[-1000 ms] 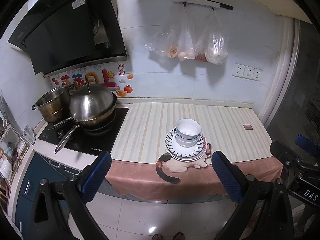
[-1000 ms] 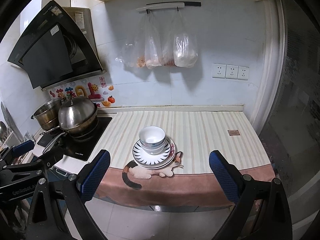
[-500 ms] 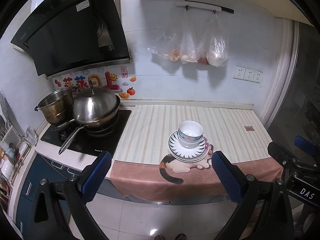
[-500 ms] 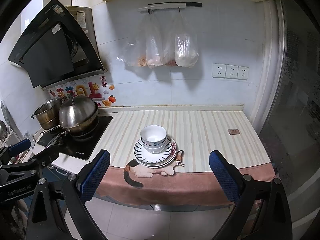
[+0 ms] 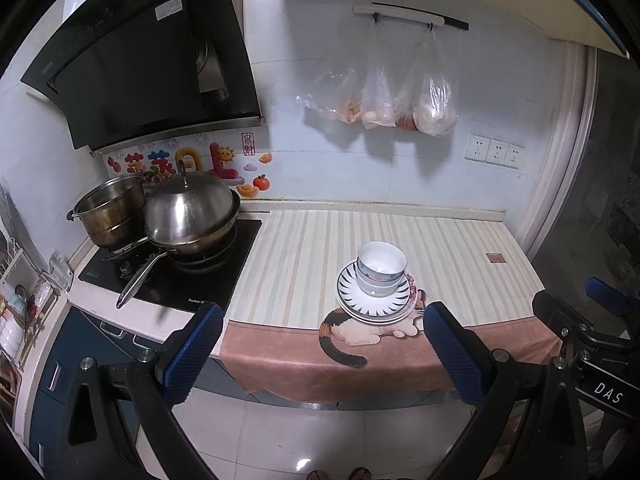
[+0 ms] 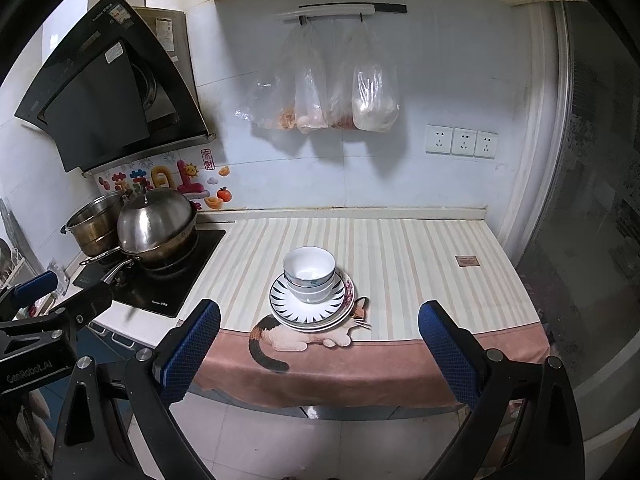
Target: Organize plates and bowls
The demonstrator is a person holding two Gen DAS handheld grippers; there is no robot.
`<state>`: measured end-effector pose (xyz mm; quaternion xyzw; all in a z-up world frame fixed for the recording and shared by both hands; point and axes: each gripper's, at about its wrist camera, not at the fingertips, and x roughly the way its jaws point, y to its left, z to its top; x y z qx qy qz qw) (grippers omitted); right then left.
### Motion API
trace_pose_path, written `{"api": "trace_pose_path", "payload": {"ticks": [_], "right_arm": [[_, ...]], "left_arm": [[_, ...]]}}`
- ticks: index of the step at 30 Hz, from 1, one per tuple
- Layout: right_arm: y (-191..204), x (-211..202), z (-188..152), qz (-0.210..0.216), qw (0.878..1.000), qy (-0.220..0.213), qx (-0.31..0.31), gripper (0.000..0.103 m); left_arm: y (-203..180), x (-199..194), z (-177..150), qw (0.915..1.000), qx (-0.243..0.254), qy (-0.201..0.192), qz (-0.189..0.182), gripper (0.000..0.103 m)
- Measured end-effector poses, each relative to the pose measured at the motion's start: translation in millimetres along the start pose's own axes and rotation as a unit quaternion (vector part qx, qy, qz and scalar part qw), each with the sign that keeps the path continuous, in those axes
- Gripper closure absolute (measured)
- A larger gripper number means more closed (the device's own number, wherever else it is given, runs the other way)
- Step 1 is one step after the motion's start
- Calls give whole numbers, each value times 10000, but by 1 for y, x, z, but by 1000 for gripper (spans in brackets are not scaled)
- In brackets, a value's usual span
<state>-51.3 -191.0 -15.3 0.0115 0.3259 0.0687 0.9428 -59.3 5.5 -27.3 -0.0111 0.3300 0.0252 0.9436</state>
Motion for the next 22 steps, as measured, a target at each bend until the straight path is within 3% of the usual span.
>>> {"api": "trace_pose_path", "payload": {"ticks": [22], "right_arm": [[-6, -4, -4, -21, 10000, 5, 69, 1]], "left_arm": [[-11, -1, -2, 9999, -37, 88, 46, 0]]}}
